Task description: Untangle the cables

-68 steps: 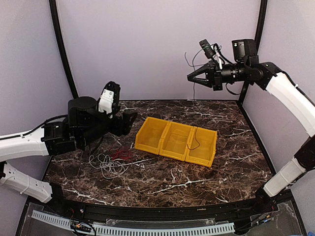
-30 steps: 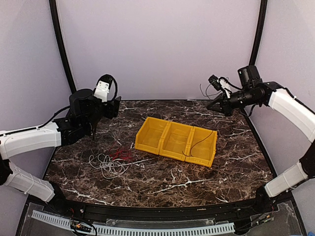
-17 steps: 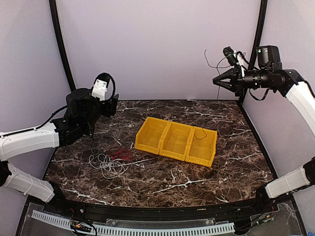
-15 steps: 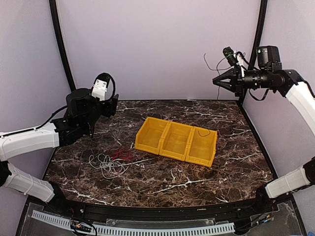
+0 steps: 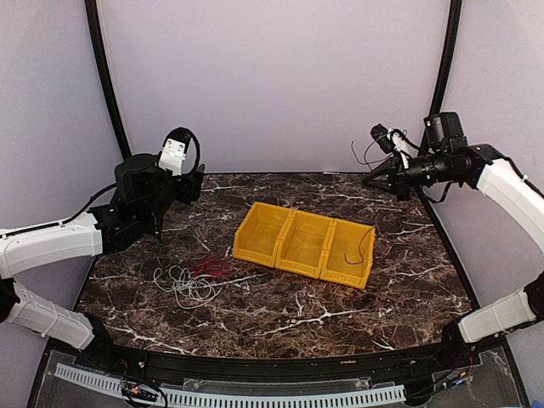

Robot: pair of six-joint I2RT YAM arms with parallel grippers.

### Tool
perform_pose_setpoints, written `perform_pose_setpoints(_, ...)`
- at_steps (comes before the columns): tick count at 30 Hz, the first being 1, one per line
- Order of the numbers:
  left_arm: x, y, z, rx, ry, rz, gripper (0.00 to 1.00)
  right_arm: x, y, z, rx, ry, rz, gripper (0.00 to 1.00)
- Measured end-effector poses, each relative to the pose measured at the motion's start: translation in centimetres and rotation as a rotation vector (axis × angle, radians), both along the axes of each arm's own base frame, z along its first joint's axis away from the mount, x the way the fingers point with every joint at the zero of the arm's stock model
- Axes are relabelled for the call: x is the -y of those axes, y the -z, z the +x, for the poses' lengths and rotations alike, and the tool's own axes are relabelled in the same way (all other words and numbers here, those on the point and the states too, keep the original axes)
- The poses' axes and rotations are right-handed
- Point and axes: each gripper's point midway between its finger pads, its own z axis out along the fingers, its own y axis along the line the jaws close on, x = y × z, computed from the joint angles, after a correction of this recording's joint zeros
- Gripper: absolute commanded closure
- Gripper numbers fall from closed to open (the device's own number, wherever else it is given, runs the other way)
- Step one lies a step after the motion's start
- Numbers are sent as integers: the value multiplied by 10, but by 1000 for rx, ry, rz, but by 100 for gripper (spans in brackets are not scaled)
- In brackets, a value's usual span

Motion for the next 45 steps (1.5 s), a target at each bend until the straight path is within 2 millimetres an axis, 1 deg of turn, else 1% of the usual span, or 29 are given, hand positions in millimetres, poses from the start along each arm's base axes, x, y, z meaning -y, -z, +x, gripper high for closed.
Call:
perform_pose_setpoints(6,0,0,0,1,0,3,24,-4,29,-10,-81,-37,10,100)
perform_pose_setpoints(10,0,0,0,1,1,4,23,-5,57,-20,-169,-58,14,100)
perform_pose_setpoints(15,0,0,0,0,2,3,23,-3,101,-30,-293,-52,-7,100)
perform_pose_setpoints(19,1,0,0,0,6,3,23,0,129,-26,-372,-10,-39,100)
perform_pose_setpoints(24,3,0,0,0,16,3,24,-4,147,-20,-433,5,-52,100)
perform_pose_setpoints(27,3,0,-1,-1,18,3,24,-8,150,-21,-448,-3,-56,100)
perform_pose_setpoints(31,3,0,-1,-1,20,3,24,-16,142,-19,-432,-24,-48,100)
perform_pose_setpoints(34,4,0,-1,-1,23,2,24,-23,128,-16,-401,-43,-35,100)
perform_pose_setpoints(39,4,0,-1,-1,24,5,24,-38,94,-11,-356,-93,22,100)
perform_pose_setpoints(40,4,0,-1,0,23,7,24,-40,91,-11,-355,-102,31,100)
perform_pose_setpoints(42,4,0,-1,1,22,13,24,-44,92,-12,-370,-122,47,100)
perform_pose_setpoints(45,3,0,0,2,20,21,24,-47,103,-13,-411,-138,52,100)
